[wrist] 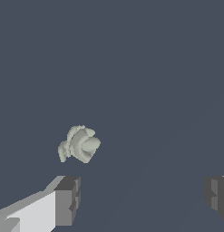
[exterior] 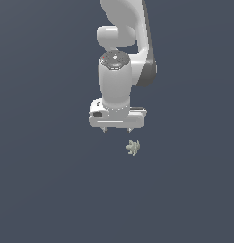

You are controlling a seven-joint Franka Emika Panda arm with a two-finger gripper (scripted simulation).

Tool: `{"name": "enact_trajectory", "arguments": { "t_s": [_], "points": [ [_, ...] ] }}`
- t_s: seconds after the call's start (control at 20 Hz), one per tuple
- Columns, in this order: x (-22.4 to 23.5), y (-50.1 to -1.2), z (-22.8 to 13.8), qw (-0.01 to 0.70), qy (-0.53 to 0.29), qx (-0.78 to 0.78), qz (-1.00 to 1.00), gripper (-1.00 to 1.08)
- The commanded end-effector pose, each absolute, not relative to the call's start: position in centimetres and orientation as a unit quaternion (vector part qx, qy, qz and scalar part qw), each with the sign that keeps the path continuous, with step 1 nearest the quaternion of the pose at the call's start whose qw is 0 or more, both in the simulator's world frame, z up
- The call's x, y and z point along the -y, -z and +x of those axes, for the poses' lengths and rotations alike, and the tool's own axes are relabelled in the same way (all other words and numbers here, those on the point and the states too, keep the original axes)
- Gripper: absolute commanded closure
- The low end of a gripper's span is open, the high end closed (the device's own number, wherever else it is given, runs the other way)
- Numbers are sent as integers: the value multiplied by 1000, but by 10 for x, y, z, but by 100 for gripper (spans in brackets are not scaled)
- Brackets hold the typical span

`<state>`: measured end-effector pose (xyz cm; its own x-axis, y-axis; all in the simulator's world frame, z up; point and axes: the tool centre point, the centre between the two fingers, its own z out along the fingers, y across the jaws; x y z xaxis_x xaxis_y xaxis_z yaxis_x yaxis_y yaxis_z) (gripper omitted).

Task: Pick up the object and move it to a goal position.

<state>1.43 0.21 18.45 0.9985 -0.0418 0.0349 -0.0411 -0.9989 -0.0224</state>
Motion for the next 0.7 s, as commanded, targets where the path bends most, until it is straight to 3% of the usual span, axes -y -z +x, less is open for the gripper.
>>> {"name": "enact_trajectory", "arguments": {
  "t_s": [0.0,0.65],
  "points": [
    [-2,-184,14,11,18,-21,-1000,-92],
    [1,-168,0,17,-12,-18,-1000,-92]
  ]
}}
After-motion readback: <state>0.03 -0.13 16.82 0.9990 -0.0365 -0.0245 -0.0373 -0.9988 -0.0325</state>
